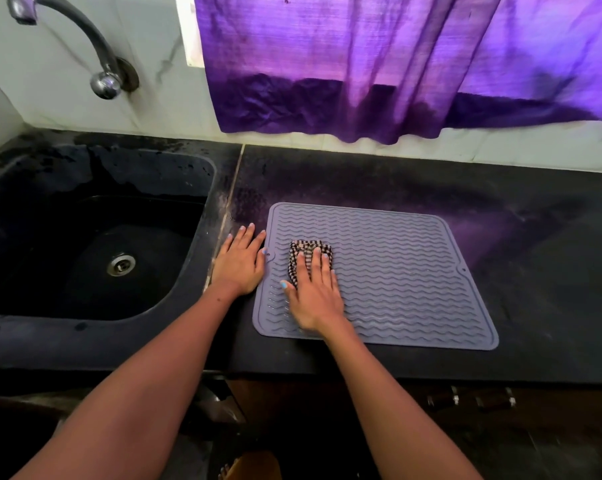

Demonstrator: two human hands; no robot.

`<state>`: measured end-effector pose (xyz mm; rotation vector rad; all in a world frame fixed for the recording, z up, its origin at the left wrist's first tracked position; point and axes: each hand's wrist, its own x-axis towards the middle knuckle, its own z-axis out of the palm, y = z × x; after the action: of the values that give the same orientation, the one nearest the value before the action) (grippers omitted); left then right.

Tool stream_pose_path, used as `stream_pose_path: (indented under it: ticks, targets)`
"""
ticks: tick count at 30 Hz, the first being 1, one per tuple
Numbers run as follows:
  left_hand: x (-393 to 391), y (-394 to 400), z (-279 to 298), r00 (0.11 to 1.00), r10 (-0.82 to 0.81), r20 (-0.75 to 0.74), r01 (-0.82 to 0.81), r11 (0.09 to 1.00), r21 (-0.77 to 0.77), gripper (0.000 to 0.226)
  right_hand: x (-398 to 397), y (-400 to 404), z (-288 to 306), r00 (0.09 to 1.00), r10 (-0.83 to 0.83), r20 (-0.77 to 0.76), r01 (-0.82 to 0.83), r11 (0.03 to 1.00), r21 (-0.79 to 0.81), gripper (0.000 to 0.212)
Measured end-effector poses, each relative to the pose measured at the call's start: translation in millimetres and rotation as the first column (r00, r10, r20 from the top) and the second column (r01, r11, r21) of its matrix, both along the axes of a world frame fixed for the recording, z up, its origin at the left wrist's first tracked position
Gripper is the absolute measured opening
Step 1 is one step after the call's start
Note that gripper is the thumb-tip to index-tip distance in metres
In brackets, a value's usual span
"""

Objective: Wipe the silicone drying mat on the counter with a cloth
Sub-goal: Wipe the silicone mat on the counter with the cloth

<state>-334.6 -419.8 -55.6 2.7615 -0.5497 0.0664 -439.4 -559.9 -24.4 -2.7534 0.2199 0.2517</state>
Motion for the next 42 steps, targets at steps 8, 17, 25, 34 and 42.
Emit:
stream_pose_path:
  ticks: [8,17,25,34,42]
  targets:
    - [0,2,2,1.0,-0.009,0.008,0.009,1.0,-0.016,0.083,11,-15,30,1.0,-0.013,0.001,0.012,0.997,0.082,0.058]
    - [1,3,2,1.0,-0.014,0.026,0.014,1.0,-0.014,0.081,-9,28,22,0.991,0.058,0.12,-0.064,0.997,0.048,0.06]
    - [-2,-1,3,1.0,0.006,0.03,-0.006,1.0,0.012,0.048,-20,39,-5,0.979,0.129,0.159,-0.108,0.985,-0.133,0.055]
    - [-2,-1,10,0.983,-0.011,-0.184,0.033,0.992,0.118,0.052,-9,9,13,0.968,-0.105,0.227,0.012,0.926,0.377,0.045]
    - [-5,0,7,0.986,0.004,-0.165,0.023,0.987,0.161,0.056,-31,-12,33,0.888,-0.208,0.41,0.122,0.967,0.226,0.047]
